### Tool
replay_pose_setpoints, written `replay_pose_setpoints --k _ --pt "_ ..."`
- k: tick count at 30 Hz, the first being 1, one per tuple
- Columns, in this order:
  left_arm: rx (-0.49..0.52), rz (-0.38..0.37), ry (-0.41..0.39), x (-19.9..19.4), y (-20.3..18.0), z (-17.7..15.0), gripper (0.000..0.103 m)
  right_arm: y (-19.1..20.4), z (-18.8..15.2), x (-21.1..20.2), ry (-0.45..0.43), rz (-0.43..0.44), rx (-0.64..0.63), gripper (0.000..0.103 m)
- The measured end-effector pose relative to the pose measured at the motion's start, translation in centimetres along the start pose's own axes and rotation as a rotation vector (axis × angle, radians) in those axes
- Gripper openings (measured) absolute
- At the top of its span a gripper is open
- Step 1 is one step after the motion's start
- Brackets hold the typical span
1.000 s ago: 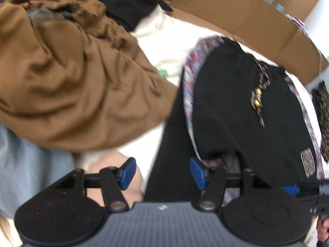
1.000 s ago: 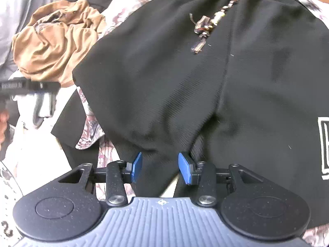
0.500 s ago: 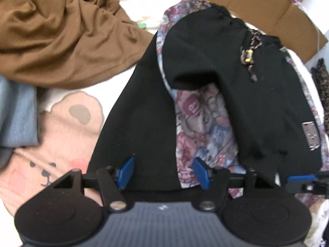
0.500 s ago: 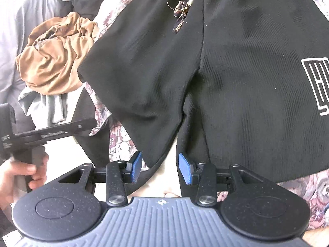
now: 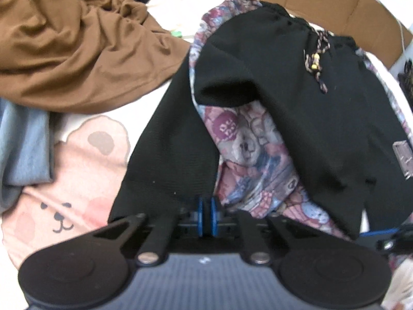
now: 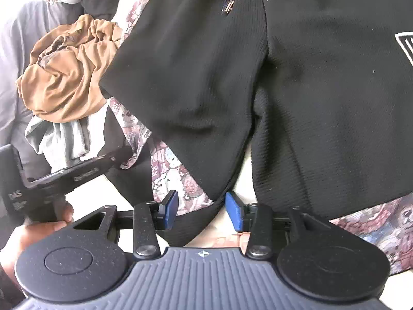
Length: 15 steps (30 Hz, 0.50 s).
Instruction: Fold clothes
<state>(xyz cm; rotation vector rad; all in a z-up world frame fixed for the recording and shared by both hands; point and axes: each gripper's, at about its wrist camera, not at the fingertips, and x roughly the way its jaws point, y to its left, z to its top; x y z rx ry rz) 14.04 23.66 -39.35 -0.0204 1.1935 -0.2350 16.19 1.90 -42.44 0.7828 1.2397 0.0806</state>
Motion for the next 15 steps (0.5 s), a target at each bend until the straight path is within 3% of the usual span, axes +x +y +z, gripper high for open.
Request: replay_pose_setpoints --k 6,15 --pt "-0.048 -0.05 -0.003 -2.1 2.4 0.7 0.005 0.1 0.2 0.3 0.018 0.011 -0.008 0.046" --pt "-0.043 0.066 -0.026 -4.5 7.6 3.4 0.005 -0.9 0.8 0.5 0.047 0.062 -0.001 0.047"
